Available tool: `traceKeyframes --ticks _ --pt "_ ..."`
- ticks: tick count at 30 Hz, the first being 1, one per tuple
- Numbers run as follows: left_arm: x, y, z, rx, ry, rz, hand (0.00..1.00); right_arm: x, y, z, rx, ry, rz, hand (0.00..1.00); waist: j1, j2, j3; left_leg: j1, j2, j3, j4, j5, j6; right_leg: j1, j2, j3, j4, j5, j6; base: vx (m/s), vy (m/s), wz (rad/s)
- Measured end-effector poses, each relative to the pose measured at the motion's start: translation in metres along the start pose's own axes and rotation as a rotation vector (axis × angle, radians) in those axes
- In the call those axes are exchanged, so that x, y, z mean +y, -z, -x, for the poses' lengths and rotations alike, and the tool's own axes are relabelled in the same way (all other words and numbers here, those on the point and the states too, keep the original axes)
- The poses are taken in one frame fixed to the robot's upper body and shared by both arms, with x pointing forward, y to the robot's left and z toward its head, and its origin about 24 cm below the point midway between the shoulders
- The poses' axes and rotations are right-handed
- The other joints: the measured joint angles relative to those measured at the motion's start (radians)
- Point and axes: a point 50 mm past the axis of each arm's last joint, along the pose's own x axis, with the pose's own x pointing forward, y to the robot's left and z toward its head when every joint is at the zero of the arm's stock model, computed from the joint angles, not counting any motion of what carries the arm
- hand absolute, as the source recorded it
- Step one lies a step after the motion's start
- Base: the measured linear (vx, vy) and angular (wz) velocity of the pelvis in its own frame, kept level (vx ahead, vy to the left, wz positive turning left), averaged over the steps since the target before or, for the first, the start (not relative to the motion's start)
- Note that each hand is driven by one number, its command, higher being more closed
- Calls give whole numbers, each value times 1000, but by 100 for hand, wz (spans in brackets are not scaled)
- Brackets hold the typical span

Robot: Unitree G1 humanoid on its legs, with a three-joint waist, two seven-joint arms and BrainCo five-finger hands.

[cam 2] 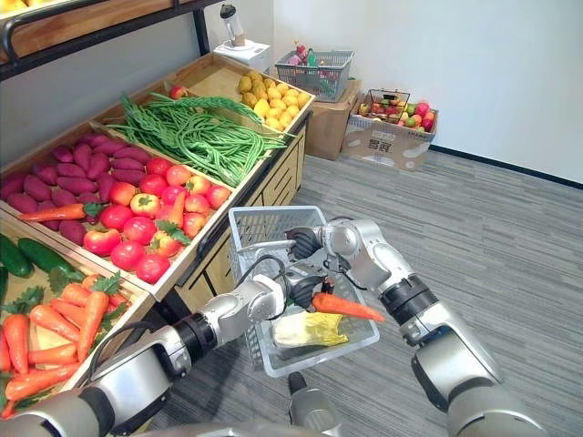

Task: Pick vegetable in the basket

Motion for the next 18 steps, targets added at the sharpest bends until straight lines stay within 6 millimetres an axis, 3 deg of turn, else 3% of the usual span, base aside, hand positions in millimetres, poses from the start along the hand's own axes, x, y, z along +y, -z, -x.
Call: traceKeyframes --ticks 6,7,18 --pt "4 12 1 99 -33 -37 100 -2 0 0 5 5 9 100 0 0 12 -2 -3 -1 0 0 1 -3 -2 0 5 0 0 0 0 0" --pt "4 14 1 114 -37 -35 0 -3 -1 0 5 6 10 100 0 1 13 -2 -3 -1 0 0 1 -3 -3 0 5 0 0 -33 26 2" --pt "10 31 3 243 -73 0 0 -10 -1 2 8 25 15 100 1 1 16 -18 -5 -9 -4 5 6 -12 -8 -8 5 1 0 -9 7 2"
